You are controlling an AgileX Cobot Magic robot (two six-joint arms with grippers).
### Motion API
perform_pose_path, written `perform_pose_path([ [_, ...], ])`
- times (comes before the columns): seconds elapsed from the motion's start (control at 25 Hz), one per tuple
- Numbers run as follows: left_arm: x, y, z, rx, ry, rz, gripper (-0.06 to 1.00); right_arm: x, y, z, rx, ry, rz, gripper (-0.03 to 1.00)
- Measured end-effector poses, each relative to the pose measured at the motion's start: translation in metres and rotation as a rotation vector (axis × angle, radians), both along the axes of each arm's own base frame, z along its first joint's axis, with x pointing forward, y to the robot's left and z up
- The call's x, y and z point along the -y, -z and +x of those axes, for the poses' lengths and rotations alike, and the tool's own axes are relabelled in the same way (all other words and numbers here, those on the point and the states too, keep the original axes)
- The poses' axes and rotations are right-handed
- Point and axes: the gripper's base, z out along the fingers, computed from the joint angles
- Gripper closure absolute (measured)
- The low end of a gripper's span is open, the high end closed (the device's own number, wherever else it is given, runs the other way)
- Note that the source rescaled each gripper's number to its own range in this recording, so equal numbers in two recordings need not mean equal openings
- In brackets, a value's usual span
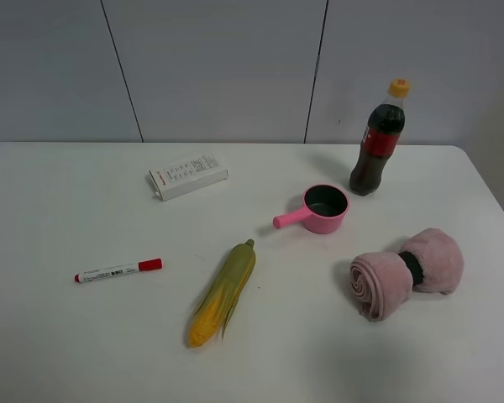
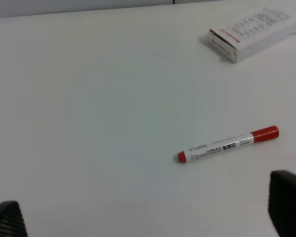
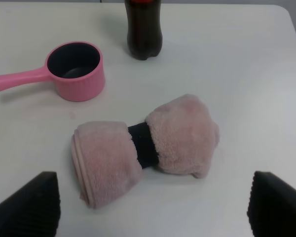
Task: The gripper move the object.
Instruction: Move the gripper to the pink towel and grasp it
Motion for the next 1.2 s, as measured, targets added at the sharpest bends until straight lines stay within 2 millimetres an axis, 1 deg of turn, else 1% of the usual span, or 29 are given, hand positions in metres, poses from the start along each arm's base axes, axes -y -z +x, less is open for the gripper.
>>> perform_pose_path([
  [0.8,0.0,0.0,0.0,0.0,0.0,0.0,-0.06,0.0,0.0,0.001,-0.008,-0.001,-0.002,-0.03],
  [0.92,0.0,0.0,0.0,0.0,0.0,0.0,-0.06,0.0,-0.002,0.01,-0.063,-0.008,-0.007,-0.03],
  [1.04,0.0,0.0,0.0,0.0,0.0,0.0,-0.06,-0.001,-0.012,0.019,-0.106,-0.045,-0.031,-0.03],
  [1.2,0.0,0.0,0.0,0.0,0.0,0.0,-0.06,-0.003,-0.024,0.043,-0.226,-0.115,-0.084,-0.03],
])
